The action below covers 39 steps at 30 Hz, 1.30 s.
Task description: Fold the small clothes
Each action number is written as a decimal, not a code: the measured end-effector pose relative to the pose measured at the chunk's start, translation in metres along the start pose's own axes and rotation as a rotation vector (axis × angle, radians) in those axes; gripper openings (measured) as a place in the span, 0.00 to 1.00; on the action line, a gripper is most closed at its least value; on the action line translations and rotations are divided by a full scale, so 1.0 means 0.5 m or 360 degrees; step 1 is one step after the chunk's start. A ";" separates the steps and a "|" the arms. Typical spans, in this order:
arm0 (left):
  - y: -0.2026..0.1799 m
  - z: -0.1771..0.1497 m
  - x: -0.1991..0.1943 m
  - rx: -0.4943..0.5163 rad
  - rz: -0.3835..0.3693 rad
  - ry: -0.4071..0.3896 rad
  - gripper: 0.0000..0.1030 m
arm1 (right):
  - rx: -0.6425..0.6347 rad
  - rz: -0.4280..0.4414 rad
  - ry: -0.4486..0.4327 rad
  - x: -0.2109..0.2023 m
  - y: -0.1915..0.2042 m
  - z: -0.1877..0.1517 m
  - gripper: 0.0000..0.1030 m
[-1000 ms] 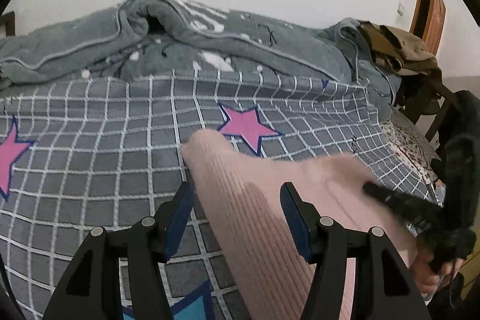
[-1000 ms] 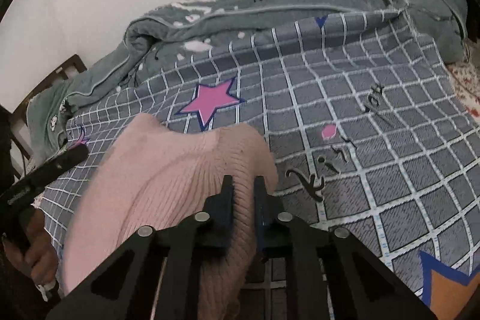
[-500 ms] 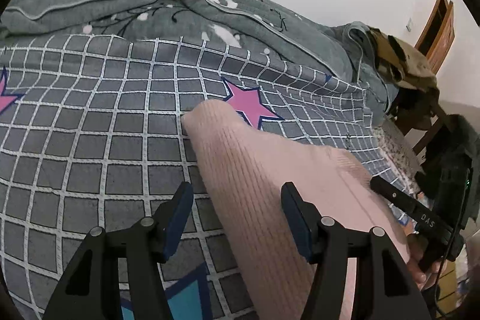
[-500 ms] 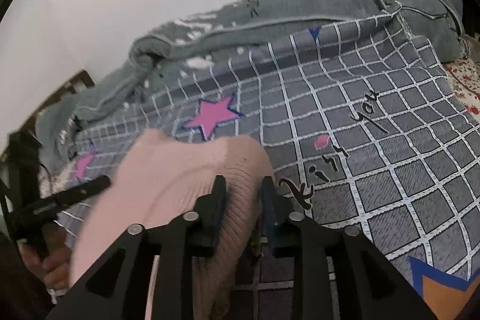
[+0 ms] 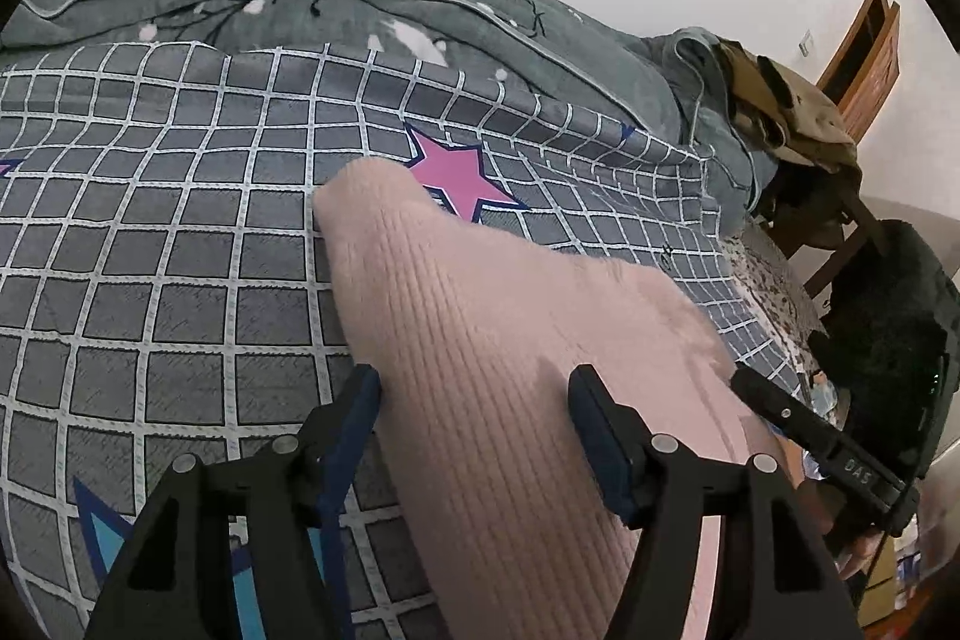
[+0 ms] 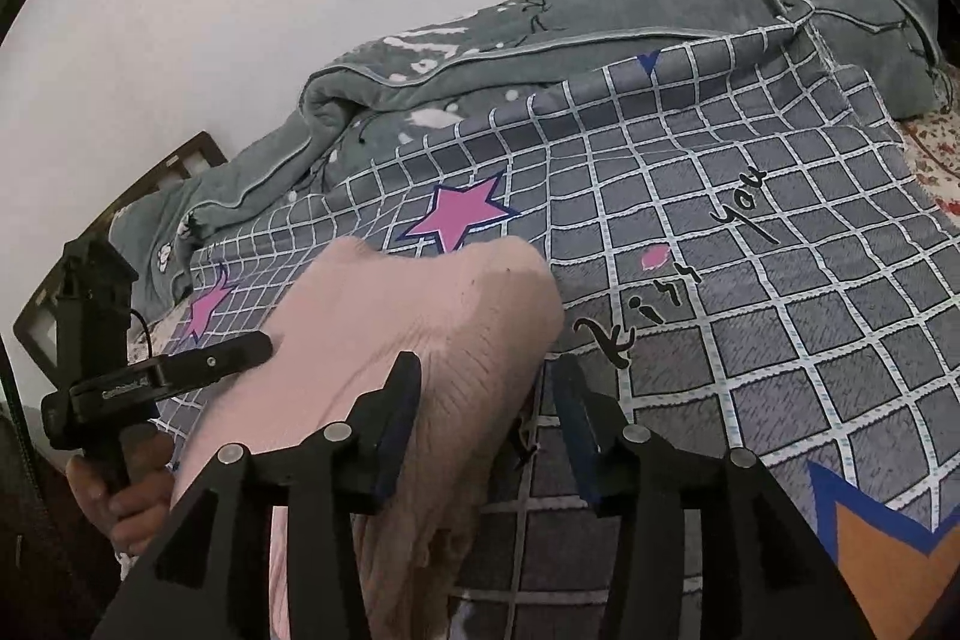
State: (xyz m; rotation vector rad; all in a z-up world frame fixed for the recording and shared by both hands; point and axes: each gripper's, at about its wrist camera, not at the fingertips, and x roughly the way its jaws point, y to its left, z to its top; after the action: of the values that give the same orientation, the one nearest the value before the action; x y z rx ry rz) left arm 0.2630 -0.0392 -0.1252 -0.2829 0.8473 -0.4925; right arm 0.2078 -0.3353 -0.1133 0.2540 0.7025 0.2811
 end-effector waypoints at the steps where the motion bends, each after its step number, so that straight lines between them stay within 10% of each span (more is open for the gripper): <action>1: -0.001 0.000 0.000 0.0001 0.0003 0.0002 0.62 | 0.0000 0.0003 0.0001 -0.001 -0.001 0.000 0.44; 29: 0.027 -0.022 0.042 -0.0186 -0.0166 0.0110 0.54 | 0.0147 0.0147 0.0302 0.084 -0.004 -0.027 0.58; 39: 0.030 0.006 -0.010 -0.0141 -0.0165 -0.0069 0.37 | 0.0086 0.0184 0.0040 0.050 0.061 -0.014 0.28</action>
State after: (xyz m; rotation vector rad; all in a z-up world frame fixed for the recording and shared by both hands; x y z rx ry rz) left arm 0.2671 -0.0237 -0.1267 -0.4189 0.8164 -0.5443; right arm 0.2161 -0.2977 -0.1235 0.3435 0.7223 0.3767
